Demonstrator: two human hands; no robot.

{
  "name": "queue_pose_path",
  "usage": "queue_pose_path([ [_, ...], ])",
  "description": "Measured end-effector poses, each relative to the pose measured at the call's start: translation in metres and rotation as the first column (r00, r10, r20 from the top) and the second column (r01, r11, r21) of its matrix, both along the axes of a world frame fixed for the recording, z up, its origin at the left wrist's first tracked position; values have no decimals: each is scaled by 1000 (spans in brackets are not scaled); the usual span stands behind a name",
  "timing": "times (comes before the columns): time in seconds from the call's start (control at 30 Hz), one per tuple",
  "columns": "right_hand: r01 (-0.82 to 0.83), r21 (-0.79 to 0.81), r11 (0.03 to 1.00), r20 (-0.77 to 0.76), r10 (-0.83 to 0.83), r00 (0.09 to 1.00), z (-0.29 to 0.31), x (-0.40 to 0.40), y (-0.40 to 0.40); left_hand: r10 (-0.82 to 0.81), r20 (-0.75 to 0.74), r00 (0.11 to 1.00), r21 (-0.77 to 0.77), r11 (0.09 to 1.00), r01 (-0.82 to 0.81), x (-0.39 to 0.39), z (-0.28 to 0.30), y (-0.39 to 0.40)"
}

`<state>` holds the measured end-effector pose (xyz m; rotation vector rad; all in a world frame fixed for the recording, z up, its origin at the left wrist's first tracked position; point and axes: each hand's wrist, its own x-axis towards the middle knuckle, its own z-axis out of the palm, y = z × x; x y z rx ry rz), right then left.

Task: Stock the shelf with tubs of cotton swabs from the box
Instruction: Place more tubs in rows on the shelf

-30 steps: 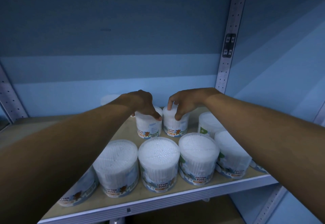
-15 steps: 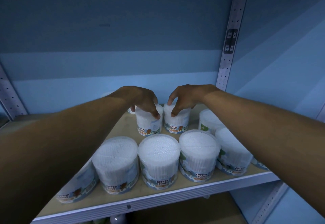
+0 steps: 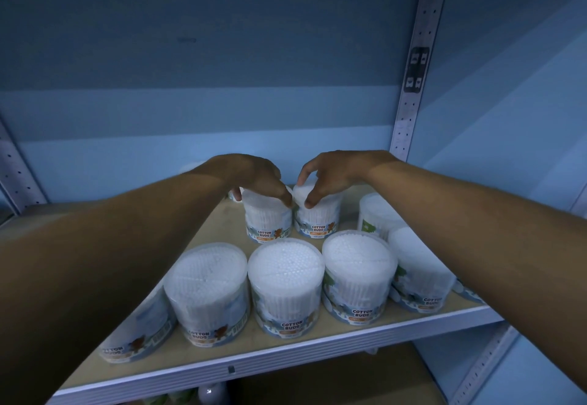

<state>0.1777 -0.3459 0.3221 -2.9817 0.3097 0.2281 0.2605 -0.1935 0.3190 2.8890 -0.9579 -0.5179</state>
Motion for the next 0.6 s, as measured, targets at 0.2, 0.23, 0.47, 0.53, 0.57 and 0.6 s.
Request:
queue_pose_path([
  [0.2,-7,-4,1000,-19,7,1000,1,1,3,0,-9,1000,17,1000,0,1,-1,0],
  [0.23,-8,-7,1000,-23,8,1000,1,1,3,9,-8,1000,17,1000,-9,2,-2,-1],
  [0.47,-3,-38,999,-68,1,998,2,0,2,46,20,999,-6,999,-46,3,-7,-4],
  [0.53,-2,-46,999,-83,-1,997,2,0,2,41,20,999,-11,999,-41,3,-6,-3],
  [0.57,1,-43,999,-85,-5,996,2,0,3,41,16,999,-16,999,-41,3,-6,-2],
  [0.6,7,-35,999,-84,-10,996,1,1,3,41,11,999,-20,999,-41,2,-5,-1],
])
